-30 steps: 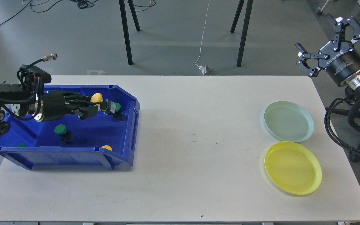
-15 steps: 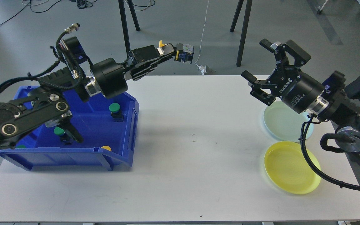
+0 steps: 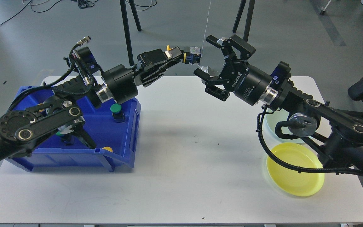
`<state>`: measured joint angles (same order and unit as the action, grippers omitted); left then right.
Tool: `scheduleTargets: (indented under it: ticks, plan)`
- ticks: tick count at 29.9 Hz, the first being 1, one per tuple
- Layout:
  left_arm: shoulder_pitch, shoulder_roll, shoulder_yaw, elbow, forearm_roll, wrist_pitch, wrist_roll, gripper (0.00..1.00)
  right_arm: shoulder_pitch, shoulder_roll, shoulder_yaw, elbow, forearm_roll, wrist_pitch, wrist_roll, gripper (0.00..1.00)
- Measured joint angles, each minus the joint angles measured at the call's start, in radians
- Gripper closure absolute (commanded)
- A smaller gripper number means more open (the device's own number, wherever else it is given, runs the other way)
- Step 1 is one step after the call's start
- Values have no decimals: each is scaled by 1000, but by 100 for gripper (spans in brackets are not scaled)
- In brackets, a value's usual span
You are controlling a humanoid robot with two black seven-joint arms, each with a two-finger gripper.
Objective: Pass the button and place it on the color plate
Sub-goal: 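Lift the button and bring it toward the right gripper, then grasp the button with the right gripper and release the left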
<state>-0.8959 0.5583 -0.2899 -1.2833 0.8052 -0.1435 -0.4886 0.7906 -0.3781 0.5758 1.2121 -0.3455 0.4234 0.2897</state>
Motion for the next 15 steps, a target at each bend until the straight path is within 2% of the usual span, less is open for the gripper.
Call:
scheduleTargets:
  ticks: [3,6,8,12,15]
  plan:
    - [0,-1,0,2,0,0,0,99,14,26,-6,-18,0,0,-1,24]
    - [0,-1,0,2,0,-1,0,99,33,46,-7,-36,0,0,-1,56]
    - [0,0,0,2,1,-1,0,99,41,52,-8,-43,-1,1,-1,84]
    - [0,1,0,2,2,-1,0,99,46,57,-8,-50,-2,-17,-7,99]
    - [0,1,-1,2,2,-1,0,96,46,56,-9,-49,-2,-44,-9,100]
